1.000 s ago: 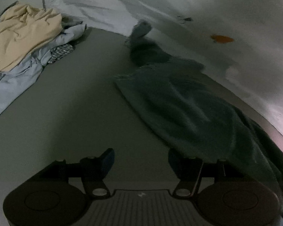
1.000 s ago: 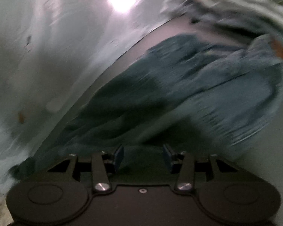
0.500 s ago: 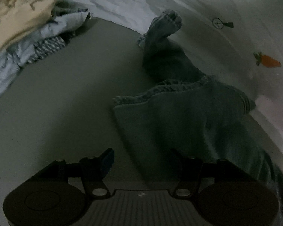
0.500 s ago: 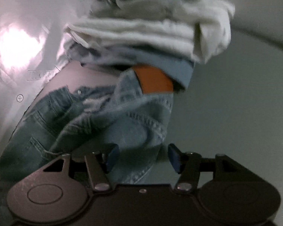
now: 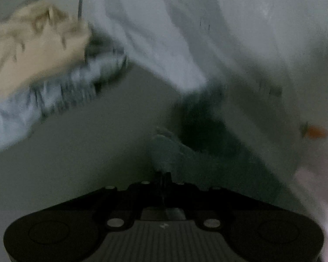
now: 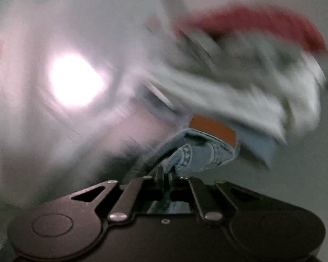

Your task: Fold clothes

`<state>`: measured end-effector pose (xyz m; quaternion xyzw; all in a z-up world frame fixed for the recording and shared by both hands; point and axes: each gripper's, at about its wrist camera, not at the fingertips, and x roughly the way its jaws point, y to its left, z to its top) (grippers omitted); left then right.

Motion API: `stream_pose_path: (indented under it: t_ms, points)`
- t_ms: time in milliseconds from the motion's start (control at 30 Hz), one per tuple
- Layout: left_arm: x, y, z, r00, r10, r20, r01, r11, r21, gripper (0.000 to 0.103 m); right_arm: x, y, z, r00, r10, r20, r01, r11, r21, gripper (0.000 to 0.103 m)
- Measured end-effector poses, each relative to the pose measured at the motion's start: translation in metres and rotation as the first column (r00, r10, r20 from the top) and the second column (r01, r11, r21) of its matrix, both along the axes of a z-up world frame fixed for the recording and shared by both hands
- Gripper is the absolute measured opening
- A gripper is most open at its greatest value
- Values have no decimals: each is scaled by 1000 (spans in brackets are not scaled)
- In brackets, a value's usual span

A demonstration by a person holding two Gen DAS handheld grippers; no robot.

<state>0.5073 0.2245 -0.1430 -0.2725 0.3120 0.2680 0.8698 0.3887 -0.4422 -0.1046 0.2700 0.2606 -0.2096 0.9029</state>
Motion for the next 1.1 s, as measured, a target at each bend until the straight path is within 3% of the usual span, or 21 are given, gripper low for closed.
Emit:
stream_pose_path:
  t_ms: [133, 267, 367, 433, 500, 600, 700, 767, 833, 867, 933, 1100]
  points:
    - [-10, 24, 69, 989, 26, 145, -31, 999, 34, 0, 14, 20, 81, 963, 155, 222, -134, 985, -106, 3]
    - [-65, 41, 144, 952, 59, 300, -89, 992, 88, 0, -23, 31, 140, 893, 194, 405, -165, 981, -106, 3]
    - [-131, 54, 168, 935, 100, 340, -146, 983, 112, 0, -67, 29, 151, 889, 177, 422, -149, 984, -98, 3]
    - [-179, 58, 160, 942, 124, 311, -166, 980, 111, 0, -100, 21, 140, 908, 152, 391, -136, 988, -67, 3]
    - [-220, 56, 139, 960, 134, 246, -165, 980, 110, 0, -130, 11, 111, 945, 115, 306, -112, 993, -29, 4]
    - [-268, 39, 83, 987, 155, 41, -160, 974, 161, 0, -157, -1, 51, 990, 66, 128, -72, 996, 43, 4]
    - [-297, 35, 6, 964, 168, -205, -136, 977, 161, 1, -175, -10, -26, 991, 30, -127, -14, 992, 127, 5]
    - [-312, 37, -30, 946, 157, -282, -132, 986, 106, 5, -188, -11, -57, 980, 21, -199, 10, 988, 153, 13]
    - [-321, 35, -41, 937, 158, -310, -126, 985, 121, 10, -196, -9, -66, 978, 17, -209, 15, 988, 151, 31]
    - [-322, 32, -39, 937, 151, -315, -114, 984, 134, 17, -199, -8, -65, 978, 14, -207, 15, 990, 140, 34]
    - [-320, 33, -35, 939, 150, -311, -107, 983, 150, 20, -197, -9, -56, 978, 19, -206, 2, 995, 104, 39]
    - [-317, 35, -26, 956, 161, -246, -140, 985, 102, 29, -198, -17, -45, 983, 7, -184, 7, 997, 74, 51]
